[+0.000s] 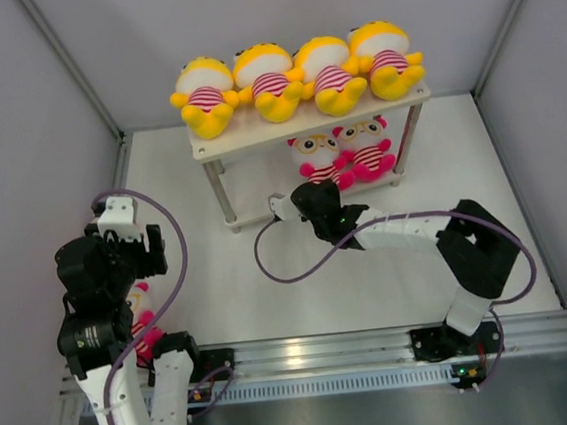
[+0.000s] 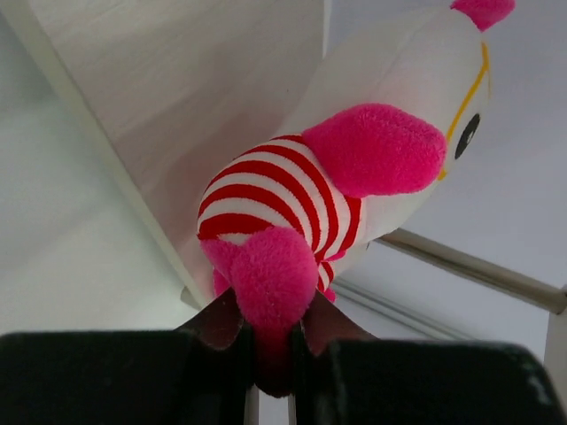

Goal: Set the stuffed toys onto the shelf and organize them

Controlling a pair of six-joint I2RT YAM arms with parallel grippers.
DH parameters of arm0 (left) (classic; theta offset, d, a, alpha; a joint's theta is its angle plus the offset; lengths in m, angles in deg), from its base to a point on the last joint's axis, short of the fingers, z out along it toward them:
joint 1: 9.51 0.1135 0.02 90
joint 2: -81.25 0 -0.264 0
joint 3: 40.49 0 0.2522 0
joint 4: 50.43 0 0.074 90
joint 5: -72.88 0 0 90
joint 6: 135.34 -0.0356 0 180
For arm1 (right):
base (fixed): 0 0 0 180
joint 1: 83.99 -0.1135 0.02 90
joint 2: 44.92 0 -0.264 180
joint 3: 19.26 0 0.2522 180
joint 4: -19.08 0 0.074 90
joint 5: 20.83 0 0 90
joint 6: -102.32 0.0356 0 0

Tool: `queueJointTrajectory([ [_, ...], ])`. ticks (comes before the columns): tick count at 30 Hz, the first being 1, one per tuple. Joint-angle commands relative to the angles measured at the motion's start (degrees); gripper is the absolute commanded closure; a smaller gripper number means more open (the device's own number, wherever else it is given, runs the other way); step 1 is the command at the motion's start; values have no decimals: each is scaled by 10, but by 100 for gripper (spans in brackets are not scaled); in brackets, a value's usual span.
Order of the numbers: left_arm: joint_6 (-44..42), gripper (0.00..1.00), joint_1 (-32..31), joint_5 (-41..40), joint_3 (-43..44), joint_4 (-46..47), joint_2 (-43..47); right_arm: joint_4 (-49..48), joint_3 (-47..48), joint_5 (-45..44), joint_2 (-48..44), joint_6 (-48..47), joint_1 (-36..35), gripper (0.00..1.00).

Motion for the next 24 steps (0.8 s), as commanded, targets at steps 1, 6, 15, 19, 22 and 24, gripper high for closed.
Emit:
queueJointTrajectory([
  [1,-8,25,-1,-7,-6,7,4,-116,66,-39,72,-92,33,100],
  [6,-11,25,-3,-8,-14,7,-2,-115,105,-33,128,-90,55,100],
  [15,-10,25,-2,-2,-14,7,-19,-63,103,-24,148,-15,76,96],
  [19,-11,25,-2,-2,-15,7,-19,-68,87,-16,129,-1,71,61],
  [22,-12,25,-1,-8,-16,7,-21,-67,80,-21,112,7,65,52],
  [24,-18,24,-1,-8,-15,7,-27,-70,74,-28,100,7,57,45],
])
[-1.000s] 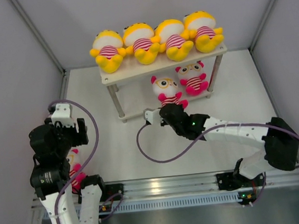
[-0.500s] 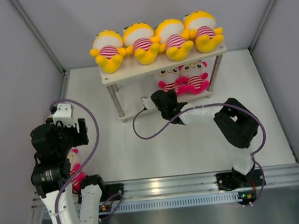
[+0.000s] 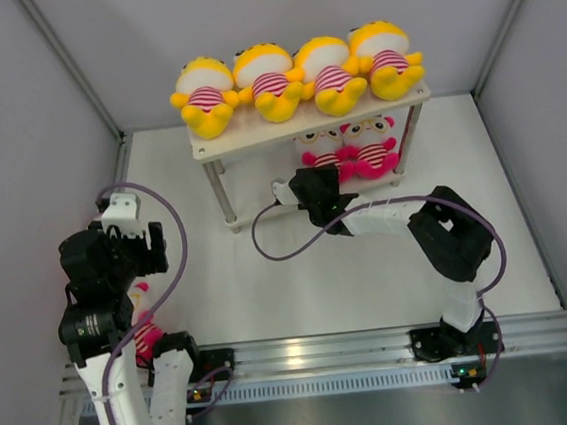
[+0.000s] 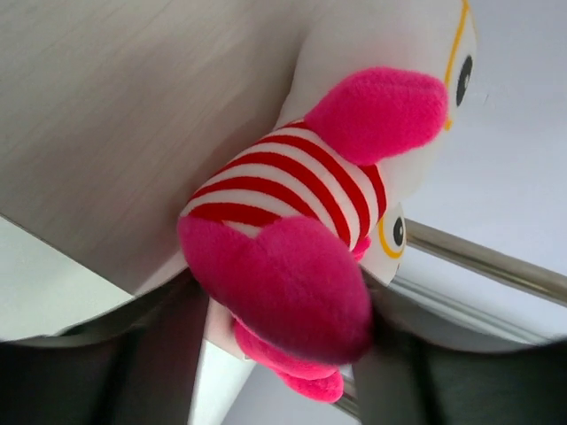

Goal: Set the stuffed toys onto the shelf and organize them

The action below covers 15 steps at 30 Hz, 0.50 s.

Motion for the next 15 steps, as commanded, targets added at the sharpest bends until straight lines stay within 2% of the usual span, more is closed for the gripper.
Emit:
queueJointTrajectory([
  [1,-13,24,0,-11,-2,7,-13,-16,-7,-12,-50,16,-11,37],
  [3,-30,24,0,-25,-3,7,-18,-13,-10,-15,-66,21,-16,25],
  [6,-62,24,0,-68,-10,7,-27,1,-12,-18,-83,34,-23,19],
  [8,-83,24,0,-102,-27,7,-30,7,-15,-20,-94,36,-29,17],
  [10,-96,20,0,-125,-55,10,-36,13,-18,-24,-101,36,-34,14],
  [15,-124,20,0,-174,-108,65,-93,34,-21,-26,-119,47,-52,12],
])
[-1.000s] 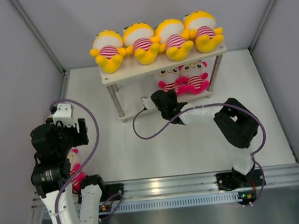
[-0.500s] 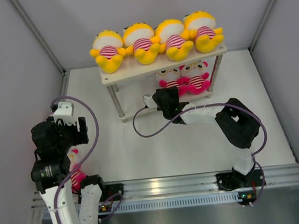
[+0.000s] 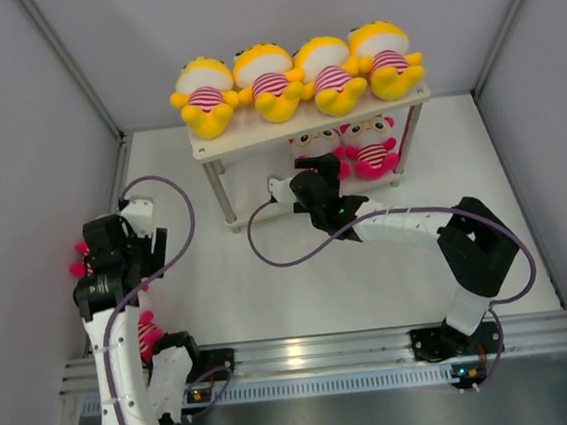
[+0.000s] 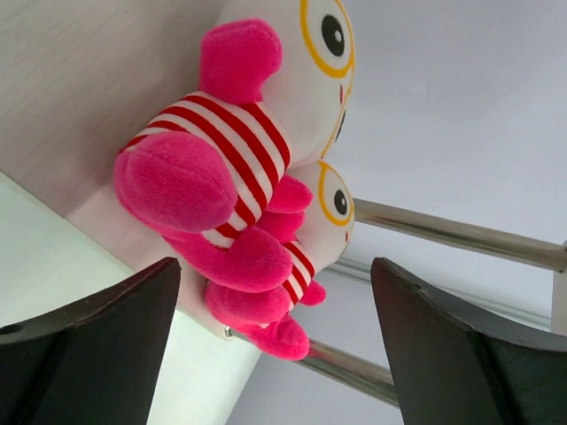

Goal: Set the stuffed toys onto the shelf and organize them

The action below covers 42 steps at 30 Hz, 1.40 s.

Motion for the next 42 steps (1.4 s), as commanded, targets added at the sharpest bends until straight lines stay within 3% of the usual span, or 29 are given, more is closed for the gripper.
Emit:
queueJointTrajectory([
  [1,-32,21,1,-49,-25,64,-60,15,-6,-17,-32,18,-19,11],
  [6,-43,22,15,-75,-18,148,-122,24,-11,-32,-52,21,-40,12],
  [13,-42,23,59,-49,30,208,-269,27,-12,-25,-70,32,-50,12],
  [23,-17,18,68,-122,90,339,-465,27,-25,-39,-86,34,-75,12],
  [28,-33,17,68,-186,122,377,-540,27,-29,-46,-83,38,-84,12],
  [35,-38,18,69,-205,140,384,-610,43,-30,-53,-89,42,-98,12],
  [39,-40,27,74,-197,129,383,-629,43,-36,-54,-97,45,-102,12],
  [42,-44,54,79,-205,128,383,-643,42,-38,-55,-98,45,-104,11],
])
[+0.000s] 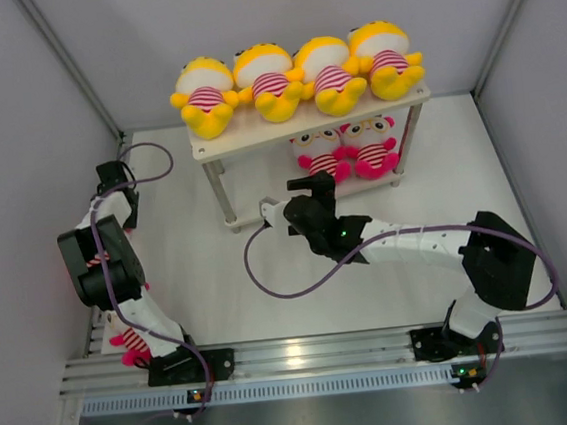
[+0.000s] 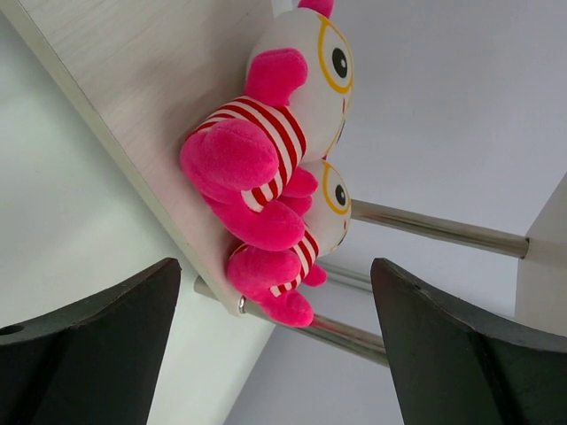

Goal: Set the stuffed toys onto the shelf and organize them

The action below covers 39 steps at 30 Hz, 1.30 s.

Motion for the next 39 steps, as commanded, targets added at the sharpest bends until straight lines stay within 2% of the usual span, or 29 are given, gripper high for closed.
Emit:
queueJointTrajectory([
  [1,-9,80,12,-8,5,18,-14,-5,-2,-16,-31,11,-9,11],
  [3,-4,100,12,4,-5,17,5,-5,-2,-19,-36,12,-13,12],
  [7,19,100,11,51,-34,11,71,-8,-6,-16,-52,16,-21,12],
  [13,64,100,4,158,-68,-59,200,-45,-22,-3,-93,1,-48,12],
  [21,123,100,-10,247,-98,-126,388,-73,-23,60,-141,71,-130,13],
  [28,212,100,-11,293,-49,-199,501,-232,-18,211,-122,187,-208,13],
  [32,315,100,-11,255,-28,-244,559,-326,14,285,-74,325,-217,16],
  [34,350,100,-12,254,-11,-264,572,-355,45,316,-37,349,-220,16],
  [37,377,100,-11,264,35,-317,578,-372,66,417,6,294,-226,16],
  [39,394,100,-11,304,73,-365,573,-379,60,485,19,201,-227,15],
])
